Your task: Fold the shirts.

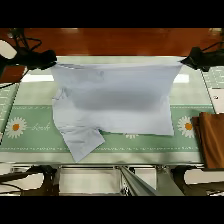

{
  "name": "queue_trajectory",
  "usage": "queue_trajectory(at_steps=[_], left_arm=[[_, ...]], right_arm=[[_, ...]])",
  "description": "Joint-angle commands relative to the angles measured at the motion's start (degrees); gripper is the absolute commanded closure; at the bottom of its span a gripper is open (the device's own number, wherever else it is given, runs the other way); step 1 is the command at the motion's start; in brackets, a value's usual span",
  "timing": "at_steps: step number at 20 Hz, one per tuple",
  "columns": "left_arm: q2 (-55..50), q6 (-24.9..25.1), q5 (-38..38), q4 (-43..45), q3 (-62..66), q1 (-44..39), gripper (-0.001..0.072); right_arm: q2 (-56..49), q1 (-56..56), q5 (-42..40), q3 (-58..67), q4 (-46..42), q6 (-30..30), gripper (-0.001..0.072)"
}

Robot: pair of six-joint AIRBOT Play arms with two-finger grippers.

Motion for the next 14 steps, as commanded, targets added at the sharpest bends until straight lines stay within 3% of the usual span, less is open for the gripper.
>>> queue_trajectory(at_steps=[1, 3, 6, 8, 12, 14], left_arm=[[-7.9, -2.5, 9.9, -9.3, -0.1, -0.1, 0.0688], [-9.9, -2.4, 11.5, -15.9, -0.1, -0.1, 0.0688], [-10.0, 0.4, 6.5, -16.5, 0.2, 0.9, 0.0688], [-9.6, 2.7, -1.1, -16.5, 1.5, 2.8, 0.0687], [-9.3, 12.9, -18.9, -16.4, 4.0, 6.8, 0.0687], [-10.4, 16.0, -24.8, -16.4, 3.6, 7.6, 0.0687]], right_arm=[[-11.7, 2.0, -1.7, 7.0, 2.9, 0.1, 0.0692], [-15.6, 3.2, -0.7, 9.9, 3.0, 1.5, 0.0692], [-17.6, 3.1, 4.2, 12.3, 3.0, 2.9, 0.0692], [-16.7, 1.4, 8.6, 12.6, 3.0, 2.6, 0.0692], [-15.5, -2.2, 20.6, 12.5, 2.6, 1.3, 0.0692], [-15.5, -1.2, 25.5, 10.8, -1.9, -0.2, 0.0691]])
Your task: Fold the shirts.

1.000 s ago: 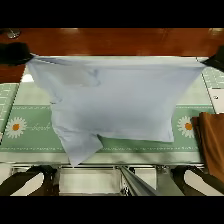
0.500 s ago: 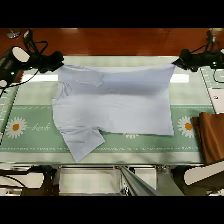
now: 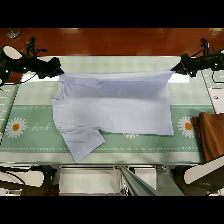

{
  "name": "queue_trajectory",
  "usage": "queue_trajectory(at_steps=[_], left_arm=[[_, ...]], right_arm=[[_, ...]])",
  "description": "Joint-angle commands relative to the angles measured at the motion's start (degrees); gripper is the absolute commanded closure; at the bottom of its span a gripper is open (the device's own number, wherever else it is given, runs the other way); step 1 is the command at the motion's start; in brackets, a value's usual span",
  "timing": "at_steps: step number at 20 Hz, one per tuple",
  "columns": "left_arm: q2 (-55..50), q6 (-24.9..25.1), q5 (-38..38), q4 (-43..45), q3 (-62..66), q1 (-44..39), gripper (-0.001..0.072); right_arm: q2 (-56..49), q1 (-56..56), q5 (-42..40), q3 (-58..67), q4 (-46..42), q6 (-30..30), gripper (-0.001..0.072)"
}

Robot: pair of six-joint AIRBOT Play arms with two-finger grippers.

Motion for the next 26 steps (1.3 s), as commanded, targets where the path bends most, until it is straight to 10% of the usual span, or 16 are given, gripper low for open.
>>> queue_trajectory(at_steps=[1, 6, 7, 8, 17, 26], left_arm=[[-1.5, 6.4, -13.3, 0.0, -0.1, 1.7, 0.0687], [-5.8, 2.8, -17.8, 2.0, -3.5, 1.3, 0.0660], [-6.2, 1.2, -19.5, 2.0, -3.3, 1.3, 0.0412], [-6.2, 2.0, -22.3, 2.5, -2.9, 1.5, 0.0006], [20.6, 7.9, -21.7, 12.2, -24.1, 11.4, 0.0006], [39.4, 10.2, -11.6, -5.6, -62.3, 30.8, 0.0007]], right_arm=[[0.1, 0.8, 9.7, -2.7, -6.9, -1.4, 0.0692], [0.0, 3.8, 5.2, -10.6, -13.9, 2.4, 0.0636], [0.1, 3.8, 5.7, -10.4, -13.7, 4.1, 0.0299], [0.5, 3.8, 7.2, -9.6, -13.3, 3.7, 0.0091], [24.1, -5.4, -0.4, -26.2, -15.8, 1.3, 0.0087], [43.2, -4.9, -10.1, -59.5, 2.8, -8.9, 0.0087]])
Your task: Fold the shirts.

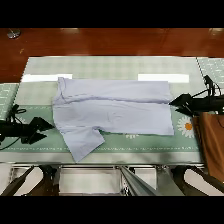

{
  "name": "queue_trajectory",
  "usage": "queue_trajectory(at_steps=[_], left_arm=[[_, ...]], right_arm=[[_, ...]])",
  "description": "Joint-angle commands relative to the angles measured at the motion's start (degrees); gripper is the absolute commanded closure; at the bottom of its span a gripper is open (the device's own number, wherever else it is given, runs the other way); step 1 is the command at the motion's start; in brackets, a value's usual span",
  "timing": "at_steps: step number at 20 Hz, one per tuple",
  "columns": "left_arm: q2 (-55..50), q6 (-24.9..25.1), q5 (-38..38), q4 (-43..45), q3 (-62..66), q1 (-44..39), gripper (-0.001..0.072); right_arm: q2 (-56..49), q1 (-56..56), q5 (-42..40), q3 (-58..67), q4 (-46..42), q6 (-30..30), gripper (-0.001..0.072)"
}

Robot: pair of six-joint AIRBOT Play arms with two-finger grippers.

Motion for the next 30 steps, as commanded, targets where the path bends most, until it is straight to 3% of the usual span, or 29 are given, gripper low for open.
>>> queue_trajectory(at_steps=[1, 6, 10, 11, 12, 14, 16, 23, 26, 30], left_arm=[[2.7, 3.5, 1.7, -8.9, -8.7, 1.9, 0.0007], [2.7, 4.5, 12.1, -18.0, -15.0, -8.8, 0.0007], [2.7, 2.5, 18.9, -18.4, -15.9, -17.5, 0.0021], [2.7, 1.6, 20.5, -18.4, -15.9, -18.5, 0.0261], [2.7, 1.8, 21.3, -18.4, -15.9, -18.7, 0.0700], [2.7, 5.2, 21.3, -20.4, -15.7, -18.8, 0.0687], [2.7, 6.6, 21.2, -22.9, -15.7, -18.8, 0.0687], [2.7, 7.7, 21.7, -24.1, -15.7, -18.9, 0.0688], [2.7, 7.8, 21.6, -24.1, -15.7, -19.1, 0.0687], [2.7, 8.2, 21.7, -24.1, -15.7, -19.2, 0.0687]], right_arm=[[3.0, 0.1, -1.6, -5.4, 4.3, -1.9, 0.0087], [3.0, -0.2, -0.6, -5.2, 6.4, -1.3, 0.0087], [3.0, -7.1, 1.2, -3.5, 5.6, 0.3, 0.0087], [3.0, -9.2, 2.4, -3.5, 3.2, 0.7, 0.0087], [3.0, -11.1, 4.4, -3.6, -1.5, 2.1, 0.0088], [3.0, -12.2, 9.0, -5.3, -12.5, 9.5, 0.0087], [3.0, -11.1, 10.9, -8.9, -16.6, 12.8, 0.0088], [-1.1, -0.9, 5.6, -12.2, -11.3, 11.2, 0.0088], [-4.1, 0.1, 0.2, -12.2, -4.0, 9.8, 0.0094], [-5.4, 0.1, -3.3, -12.2, -0.8, 9.6, 0.0113]])
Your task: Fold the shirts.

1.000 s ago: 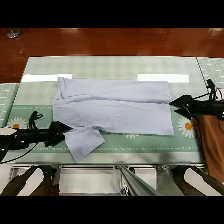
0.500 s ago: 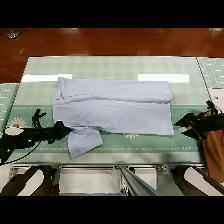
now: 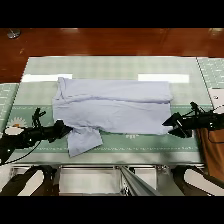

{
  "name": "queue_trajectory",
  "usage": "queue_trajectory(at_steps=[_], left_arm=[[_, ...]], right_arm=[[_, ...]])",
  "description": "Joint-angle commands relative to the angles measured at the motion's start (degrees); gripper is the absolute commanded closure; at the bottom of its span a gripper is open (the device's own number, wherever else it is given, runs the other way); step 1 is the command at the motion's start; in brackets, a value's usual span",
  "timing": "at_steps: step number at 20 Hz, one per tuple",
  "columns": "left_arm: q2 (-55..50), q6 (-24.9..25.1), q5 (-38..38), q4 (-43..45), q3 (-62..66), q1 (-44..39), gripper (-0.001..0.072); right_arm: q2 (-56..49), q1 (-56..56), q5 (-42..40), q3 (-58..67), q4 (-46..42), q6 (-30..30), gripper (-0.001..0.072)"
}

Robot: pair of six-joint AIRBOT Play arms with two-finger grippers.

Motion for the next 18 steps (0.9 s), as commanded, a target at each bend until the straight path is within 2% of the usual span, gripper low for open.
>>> queue_trajectory(at_steps=[1, 2, 3, 4, 5, 7, 9, 11, 14, 17, 18], left_arm=[[0.1, 0.9, 0.1, -0.1, 0.0, -0.1, 0.0687], [0.1, 0.9, 0.2, -0.1, 0.0, -0.1, 0.0687], [0.1, 0.9, 0.2, -0.1, 0.0, -0.1, 0.0687], [0.1, 0.9, 0.2, -0.1, 0.0, -0.1, 0.0687], [0.1, 0.8, 0.1, -0.1, 0.0, 0.0, 0.0687], [0.1, 0.9, -1.5, 0.3, 1.1, 0.3, 0.0687], [0.1, 4.5, -8.1, 0.6, 5.4, 3.0, 0.0687], [0.1, 5.2, -10.7, 0.6, 10.2, 6.5, 0.0687], [-0.3, 3.1, -7.9, 0.7, 17.1, 7.7, 0.0688], [-3.5, 1.2, 0.1, 0.8, 23.5, 3.9, 0.0688], [-5.6, 1.2, 2.8, 1.4, 25.5, 1.8, 0.0688]], right_arm=[[-1.2, 0.5, -4.9, -0.1, 3.7, -0.6, 0.0113], [-1.2, 0.5, -5.0, -0.1, 3.7, -0.6, 0.0115], [-1.2, 0.5, -4.9, -0.1, 3.7, -0.9, 0.0211], [-1.2, 0.5, -4.7, -0.1, 3.9, -2.4, 0.0502], [-1.2, 0.5, -4.1, -0.1, 4.2, -5.3, 0.0692], [-1.2, 0.5, -1.6, 1.2, 3.3, -7.3, 0.0692], [-1.2, 0.5, 0.7, 5.1, 0.8, -7.1, 0.0692], [-1.2, 0.5, 1.9, 9.9, 0.8, -6.5, 0.0692], [-1.2, 0.5, 1.7, 16.0, 2.8, -6.7, 0.0692], [-3.1, 0.5, -1.4, 20.4, 5.7, -7.0, 0.0692], [-4.7, 0.5, -1.3, 21.7, 9.5, -9.0, 0.0692]])
